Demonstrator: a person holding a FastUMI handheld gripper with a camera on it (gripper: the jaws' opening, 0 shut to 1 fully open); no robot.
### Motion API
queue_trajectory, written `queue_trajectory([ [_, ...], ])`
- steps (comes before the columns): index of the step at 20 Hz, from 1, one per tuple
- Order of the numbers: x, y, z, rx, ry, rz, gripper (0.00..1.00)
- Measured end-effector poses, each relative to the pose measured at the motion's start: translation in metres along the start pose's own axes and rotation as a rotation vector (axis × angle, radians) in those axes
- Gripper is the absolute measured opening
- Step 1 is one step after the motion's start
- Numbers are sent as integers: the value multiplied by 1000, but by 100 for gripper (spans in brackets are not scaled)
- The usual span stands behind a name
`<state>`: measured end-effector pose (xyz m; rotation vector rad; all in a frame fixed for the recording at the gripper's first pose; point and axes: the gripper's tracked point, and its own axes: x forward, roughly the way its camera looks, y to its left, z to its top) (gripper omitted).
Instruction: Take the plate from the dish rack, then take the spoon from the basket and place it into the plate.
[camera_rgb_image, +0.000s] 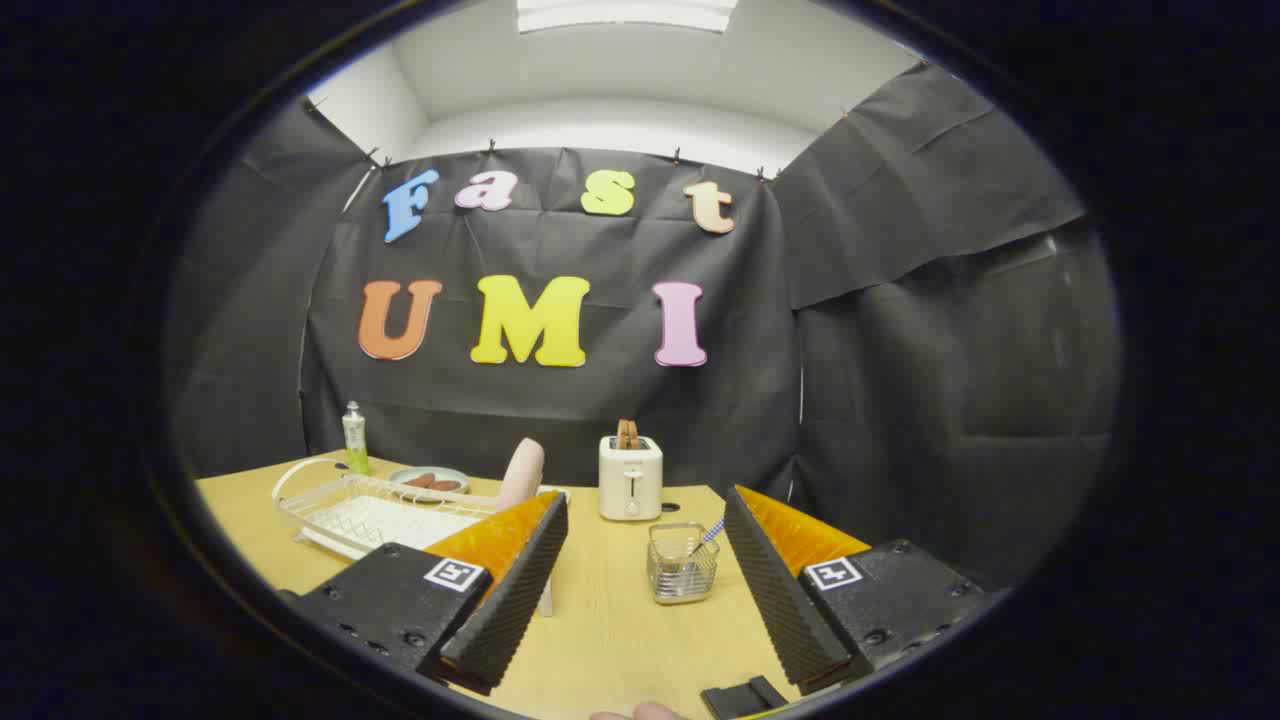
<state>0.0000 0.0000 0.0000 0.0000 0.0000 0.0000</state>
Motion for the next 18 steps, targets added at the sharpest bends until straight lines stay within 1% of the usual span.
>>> queue_trajectory([
  [12,6,-1,2,33,-6,-15,100],
  [18,5,8,5,37,-17,18,100],
])
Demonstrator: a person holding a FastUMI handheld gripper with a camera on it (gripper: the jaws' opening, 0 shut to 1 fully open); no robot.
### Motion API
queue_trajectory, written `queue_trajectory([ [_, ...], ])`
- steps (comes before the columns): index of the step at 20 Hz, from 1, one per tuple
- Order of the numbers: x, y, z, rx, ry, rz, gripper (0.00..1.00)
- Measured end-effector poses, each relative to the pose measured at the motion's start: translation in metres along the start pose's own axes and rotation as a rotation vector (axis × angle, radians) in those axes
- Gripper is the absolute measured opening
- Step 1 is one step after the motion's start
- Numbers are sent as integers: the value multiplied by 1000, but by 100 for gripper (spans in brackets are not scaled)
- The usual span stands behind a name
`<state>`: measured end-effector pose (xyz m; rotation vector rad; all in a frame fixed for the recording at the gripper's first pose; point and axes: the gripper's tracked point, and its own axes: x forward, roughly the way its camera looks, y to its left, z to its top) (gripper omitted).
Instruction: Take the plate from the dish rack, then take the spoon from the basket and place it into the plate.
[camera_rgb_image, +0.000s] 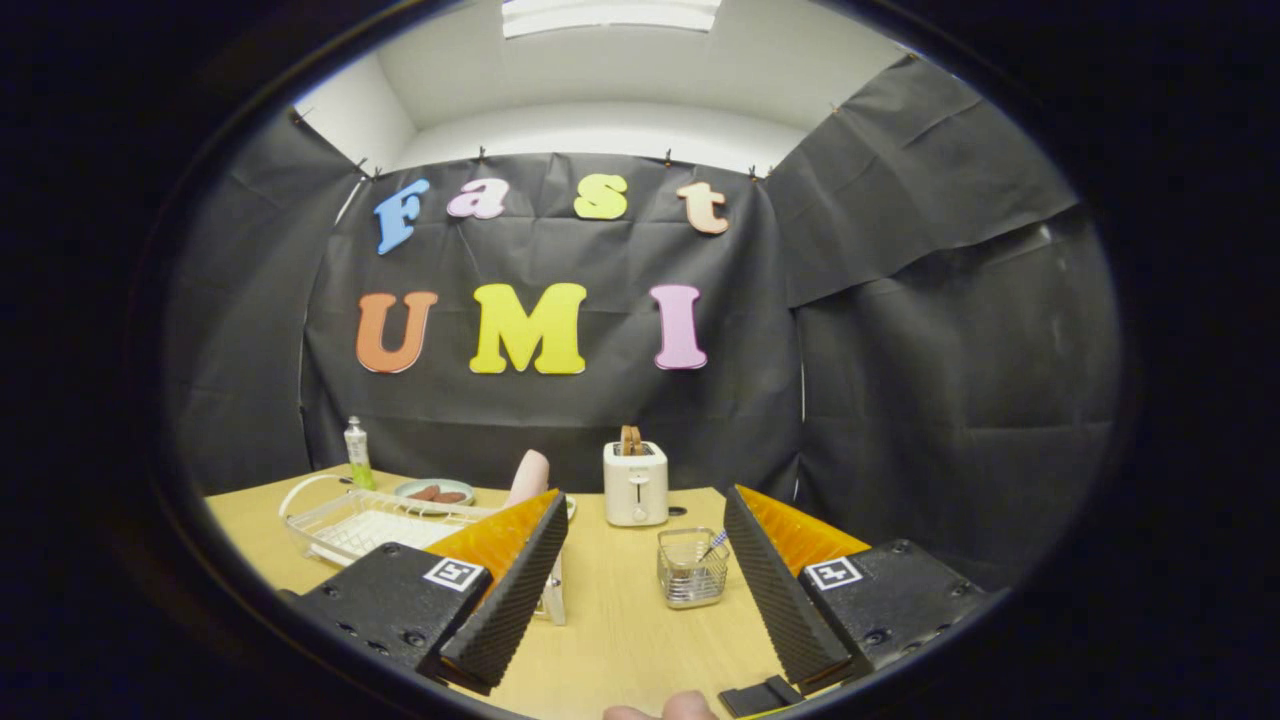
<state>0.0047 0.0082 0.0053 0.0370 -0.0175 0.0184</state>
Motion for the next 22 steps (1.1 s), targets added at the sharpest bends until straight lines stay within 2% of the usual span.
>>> queue_trajectory([
  [7,4,7,1,-3,12,7,100],
  [15,24,47,25,-42,30,63,100],
  [19,49,80,37,-63,71,130,100],
  [22,78,104,29,-63,167,189,100],
])
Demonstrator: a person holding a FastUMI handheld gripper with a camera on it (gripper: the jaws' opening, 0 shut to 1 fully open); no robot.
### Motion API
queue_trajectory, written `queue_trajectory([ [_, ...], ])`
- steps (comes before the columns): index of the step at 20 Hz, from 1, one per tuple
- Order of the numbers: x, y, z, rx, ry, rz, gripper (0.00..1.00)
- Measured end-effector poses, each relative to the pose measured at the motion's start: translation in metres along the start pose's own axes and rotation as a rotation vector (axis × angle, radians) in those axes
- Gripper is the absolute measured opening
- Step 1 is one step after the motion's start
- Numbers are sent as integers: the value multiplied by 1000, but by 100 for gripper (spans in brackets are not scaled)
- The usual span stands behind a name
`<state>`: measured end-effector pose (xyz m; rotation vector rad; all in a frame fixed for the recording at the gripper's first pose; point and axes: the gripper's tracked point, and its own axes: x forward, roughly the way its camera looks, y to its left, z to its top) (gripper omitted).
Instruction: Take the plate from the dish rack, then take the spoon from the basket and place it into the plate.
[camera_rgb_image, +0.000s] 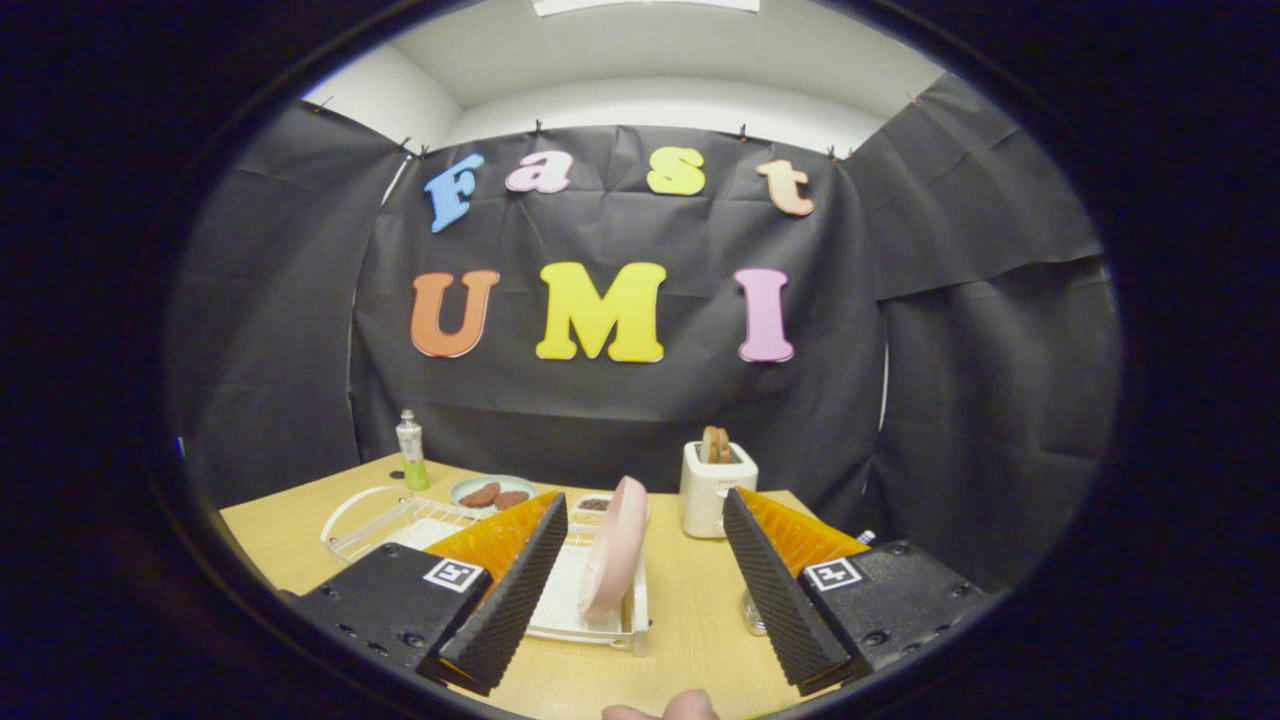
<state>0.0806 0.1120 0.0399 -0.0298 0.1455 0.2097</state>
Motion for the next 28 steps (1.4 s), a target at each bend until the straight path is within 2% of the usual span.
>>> queue_trajectory([
  [8,85,4,-24,7,176,10,100],
  [14,121,6,-43,22,279,-6,100],
  [20,139,14,-65,131,401,-8,82],
  [23,135,20,-63,143,403,-19,59],
  [25,131,21,-58,140,396,-40,49],
  [28,127,21,-50,108,378,-99,42],
])
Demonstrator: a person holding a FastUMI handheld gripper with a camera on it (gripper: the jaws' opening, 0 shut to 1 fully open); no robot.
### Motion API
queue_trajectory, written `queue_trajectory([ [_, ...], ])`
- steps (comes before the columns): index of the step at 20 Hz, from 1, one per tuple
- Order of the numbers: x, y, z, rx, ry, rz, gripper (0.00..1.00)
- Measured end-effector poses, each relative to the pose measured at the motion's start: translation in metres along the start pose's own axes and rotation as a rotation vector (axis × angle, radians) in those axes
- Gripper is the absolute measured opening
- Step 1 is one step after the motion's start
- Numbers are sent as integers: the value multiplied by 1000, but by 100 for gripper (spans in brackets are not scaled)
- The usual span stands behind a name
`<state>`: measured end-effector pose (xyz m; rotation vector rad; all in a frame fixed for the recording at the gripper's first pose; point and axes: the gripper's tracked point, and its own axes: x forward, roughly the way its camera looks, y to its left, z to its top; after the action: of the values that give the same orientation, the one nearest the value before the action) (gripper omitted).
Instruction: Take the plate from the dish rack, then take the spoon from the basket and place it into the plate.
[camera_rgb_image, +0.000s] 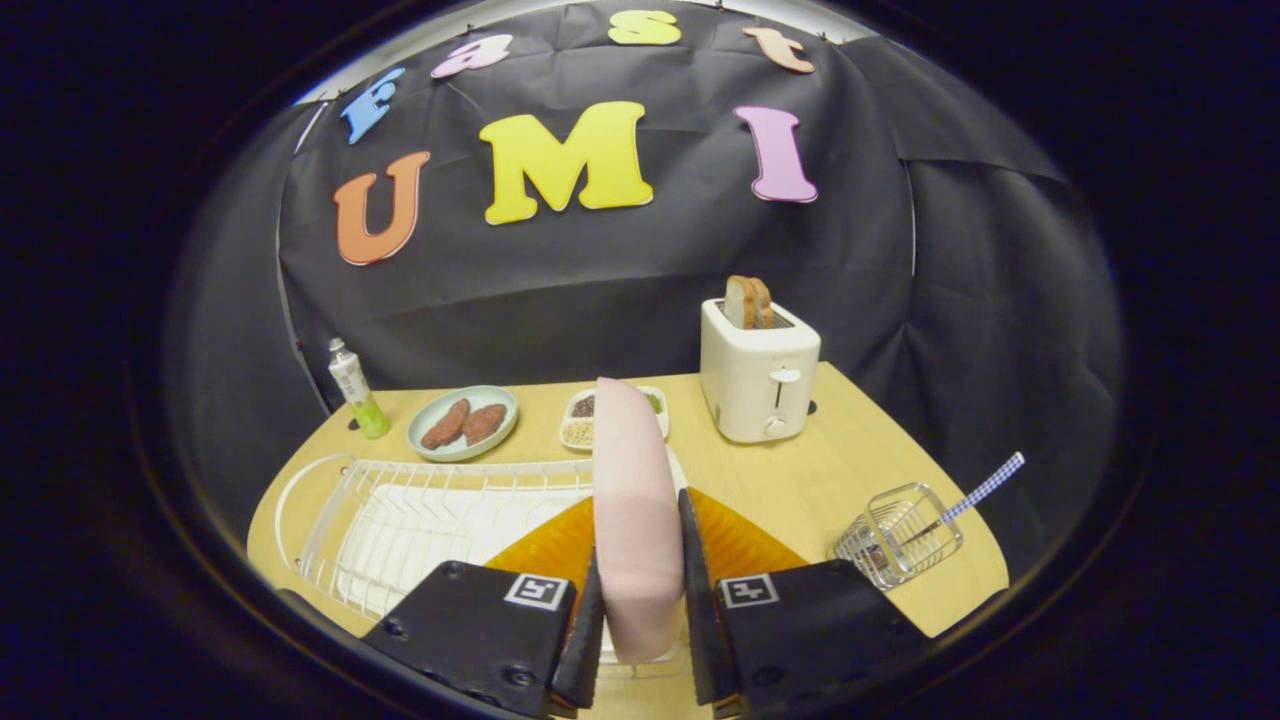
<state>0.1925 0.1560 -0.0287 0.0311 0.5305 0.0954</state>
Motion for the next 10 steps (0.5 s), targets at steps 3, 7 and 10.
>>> queue_trajectory([
  [3,-6,-7,11,11,-43,-62,37],
  [7,-4,-18,22,22,-69,-144,35],
  [10,-3,-18,26,16,-81,-167,33],
])
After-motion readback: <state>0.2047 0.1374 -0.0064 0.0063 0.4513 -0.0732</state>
